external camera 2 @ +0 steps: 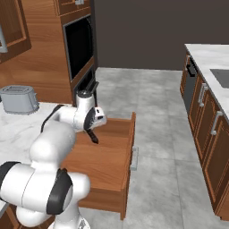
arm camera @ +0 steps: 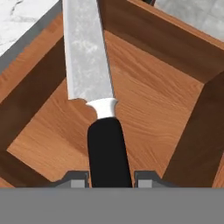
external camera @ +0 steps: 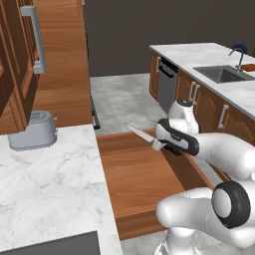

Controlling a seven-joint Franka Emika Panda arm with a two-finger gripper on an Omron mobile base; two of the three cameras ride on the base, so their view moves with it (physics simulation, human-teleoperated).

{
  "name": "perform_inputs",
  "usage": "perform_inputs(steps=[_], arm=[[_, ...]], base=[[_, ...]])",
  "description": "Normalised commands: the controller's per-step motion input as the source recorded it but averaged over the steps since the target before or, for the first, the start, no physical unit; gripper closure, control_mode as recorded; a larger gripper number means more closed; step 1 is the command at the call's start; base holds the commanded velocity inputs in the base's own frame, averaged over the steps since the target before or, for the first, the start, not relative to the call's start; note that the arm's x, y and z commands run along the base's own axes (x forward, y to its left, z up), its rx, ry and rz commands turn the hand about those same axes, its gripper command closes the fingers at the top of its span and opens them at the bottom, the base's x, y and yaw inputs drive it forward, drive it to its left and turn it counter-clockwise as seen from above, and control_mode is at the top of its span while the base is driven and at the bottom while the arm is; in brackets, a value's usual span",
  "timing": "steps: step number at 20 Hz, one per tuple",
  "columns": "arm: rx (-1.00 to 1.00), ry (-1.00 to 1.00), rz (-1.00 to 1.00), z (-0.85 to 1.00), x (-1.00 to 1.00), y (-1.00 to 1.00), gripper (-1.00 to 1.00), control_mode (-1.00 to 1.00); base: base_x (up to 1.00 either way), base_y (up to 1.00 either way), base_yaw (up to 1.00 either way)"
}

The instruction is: Pick up the knife from the drawer and place it on the cutting board. Then place the meat from the plate to the cutting board.

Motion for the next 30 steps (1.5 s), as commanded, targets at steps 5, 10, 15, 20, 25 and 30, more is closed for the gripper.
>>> perform_inputs(steps=[5,10,15,20,25,30], arm=[[0.08,0.18,-0.07,0.78,-0.28,0.00,1.00,-1.00],[0.07,0.15,-0.09,0.58,-0.66,0.00,1.00,-1.00],[0.07,0.11,-0.08,0.39,-0.64,0.00,1.00,-1.00],[0.02,0.02,-0.08,0.06,-0.50,0.00,1.00,-1.00],[-0.10,-0.01,-0.08,0.00,-0.31,0.05,1.00,-1.00],[-0.22,-0.01,-0.08,0.00,-0.47,0.08,1.00,-1.00]], base=[[0.00,0.00,0.00],[0.00,0.00,0.00],[0.00,0.00,0.00],[0.00,0.00,0.00],[0.00,0.00,0.00],[0.00,0.00,0.00]])
